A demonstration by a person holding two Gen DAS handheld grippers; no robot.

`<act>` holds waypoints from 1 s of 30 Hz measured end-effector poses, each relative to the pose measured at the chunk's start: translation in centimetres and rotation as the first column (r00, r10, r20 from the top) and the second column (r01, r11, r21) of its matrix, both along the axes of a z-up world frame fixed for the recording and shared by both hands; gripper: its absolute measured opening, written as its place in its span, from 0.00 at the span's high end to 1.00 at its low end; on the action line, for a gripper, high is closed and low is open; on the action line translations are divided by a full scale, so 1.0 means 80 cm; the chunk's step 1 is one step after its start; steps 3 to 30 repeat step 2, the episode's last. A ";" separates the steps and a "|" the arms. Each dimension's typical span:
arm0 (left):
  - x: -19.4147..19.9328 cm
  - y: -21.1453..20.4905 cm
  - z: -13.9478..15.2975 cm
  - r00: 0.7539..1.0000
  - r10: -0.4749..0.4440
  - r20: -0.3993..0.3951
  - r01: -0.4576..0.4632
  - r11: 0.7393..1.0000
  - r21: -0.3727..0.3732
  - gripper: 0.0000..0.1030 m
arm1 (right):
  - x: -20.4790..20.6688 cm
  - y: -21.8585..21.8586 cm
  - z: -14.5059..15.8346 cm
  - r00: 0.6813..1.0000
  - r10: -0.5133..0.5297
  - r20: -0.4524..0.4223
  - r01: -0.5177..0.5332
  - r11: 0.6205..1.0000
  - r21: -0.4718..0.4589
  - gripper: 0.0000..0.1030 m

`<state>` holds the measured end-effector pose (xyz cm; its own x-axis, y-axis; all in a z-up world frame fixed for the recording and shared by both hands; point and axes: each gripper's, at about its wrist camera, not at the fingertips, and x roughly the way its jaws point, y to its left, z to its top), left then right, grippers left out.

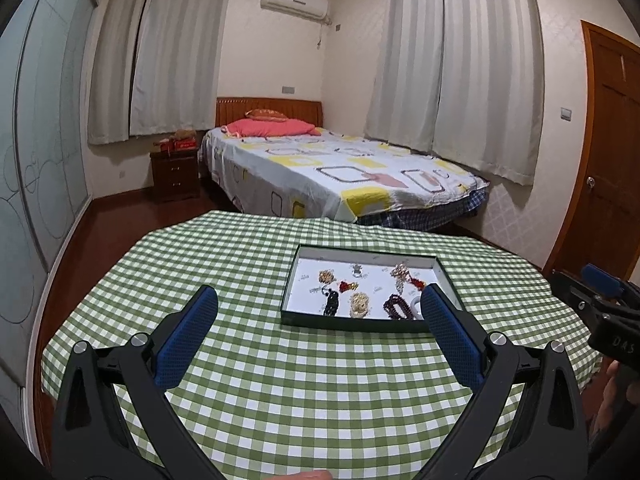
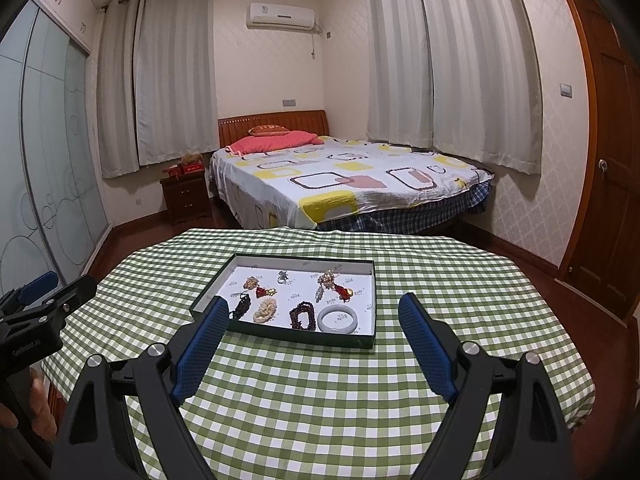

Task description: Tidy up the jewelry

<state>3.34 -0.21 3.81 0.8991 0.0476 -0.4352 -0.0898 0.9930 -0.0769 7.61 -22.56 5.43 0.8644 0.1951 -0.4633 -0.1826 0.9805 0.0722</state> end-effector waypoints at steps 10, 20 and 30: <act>0.006 0.004 -0.005 1.000 0.004 -0.016 -0.004 1.000 -0.006 0.04 | 0.005 -0.001 -0.005 1.000 -0.001 -0.009 0.001 1.000 -0.002 0.18; 0.006 0.004 -0.005 1.000 0.004 -0.016 -0.004 1.000 -0.006 0.04 | 0.005 -0.001 -0.005 1.000 -0.001 -0.009 0.001 1.000 -0.002 0.18; 0.006 0.004 -0.005 1.000 0.004 -0.016 -0.004 1.000 -0.006 0.04 | 0.005 -0.001 -0.005 1.000 -0.001 -0.009 0.001 1.000 -0.002 0.18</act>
